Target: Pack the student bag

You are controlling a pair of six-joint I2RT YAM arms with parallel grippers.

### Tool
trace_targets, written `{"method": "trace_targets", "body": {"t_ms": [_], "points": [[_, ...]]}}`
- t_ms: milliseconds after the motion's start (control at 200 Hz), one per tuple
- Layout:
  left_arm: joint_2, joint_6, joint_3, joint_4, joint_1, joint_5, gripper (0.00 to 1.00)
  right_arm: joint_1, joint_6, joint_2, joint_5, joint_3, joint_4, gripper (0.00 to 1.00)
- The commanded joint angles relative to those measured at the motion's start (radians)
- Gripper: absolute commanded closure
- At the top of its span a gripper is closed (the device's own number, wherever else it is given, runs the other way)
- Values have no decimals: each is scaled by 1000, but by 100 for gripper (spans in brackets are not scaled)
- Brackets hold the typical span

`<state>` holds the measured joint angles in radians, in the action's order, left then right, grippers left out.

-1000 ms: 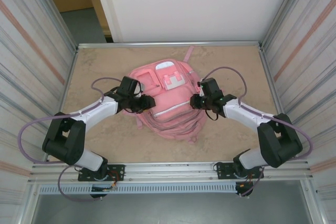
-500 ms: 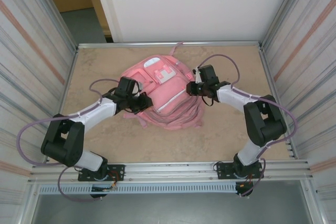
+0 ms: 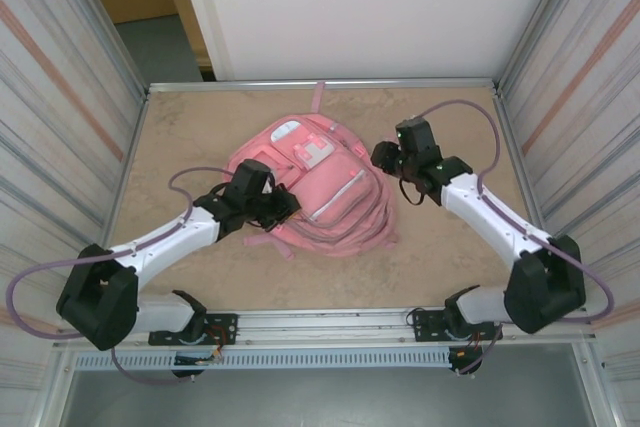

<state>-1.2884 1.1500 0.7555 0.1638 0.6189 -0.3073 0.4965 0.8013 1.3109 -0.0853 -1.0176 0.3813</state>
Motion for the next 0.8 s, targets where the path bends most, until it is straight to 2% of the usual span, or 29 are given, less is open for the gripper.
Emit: {"method": "trace_targets", "body": {"t_ms": [0, 60, 110, 241, 391, 456, 531, 641, 797], "points": [[-23, 82, 79, -115, 38, 22, 100, 202, 327, -86, -80, 67, 197, 54], [-50, 132, 83, -134, 47, 12, 100, 328, 441, -122, -131, 107, 189, 55], [-71, 154, 67, -200, 47, -12, 100, 386, 503, -118, -126, 125, 182, 56], [-99, 199, 33, -259, 48, -2, 100, 398, 428, -24, -79, 126, 105, 60], [-109, 252, -21, -327, 81, 48, 100, 336, 274, 100, -88, 93, 14, 70], [-113, 284, -45, -363, 102, 75, 100, 287, 227, 156, -51, 69, -28, 82], [-122, 298, -55, -378, 121, 99, 100, 228, 172, 212, -10, 45, -78, 90], [-150, 321, -60, -388, 137, 112, 100, 152, 92, 277, 61, -13, -114, 94], [-178, 357, -61, -387, 165, 169, 100, 60, -24, 361, 207, -99, -152, 94]]}}
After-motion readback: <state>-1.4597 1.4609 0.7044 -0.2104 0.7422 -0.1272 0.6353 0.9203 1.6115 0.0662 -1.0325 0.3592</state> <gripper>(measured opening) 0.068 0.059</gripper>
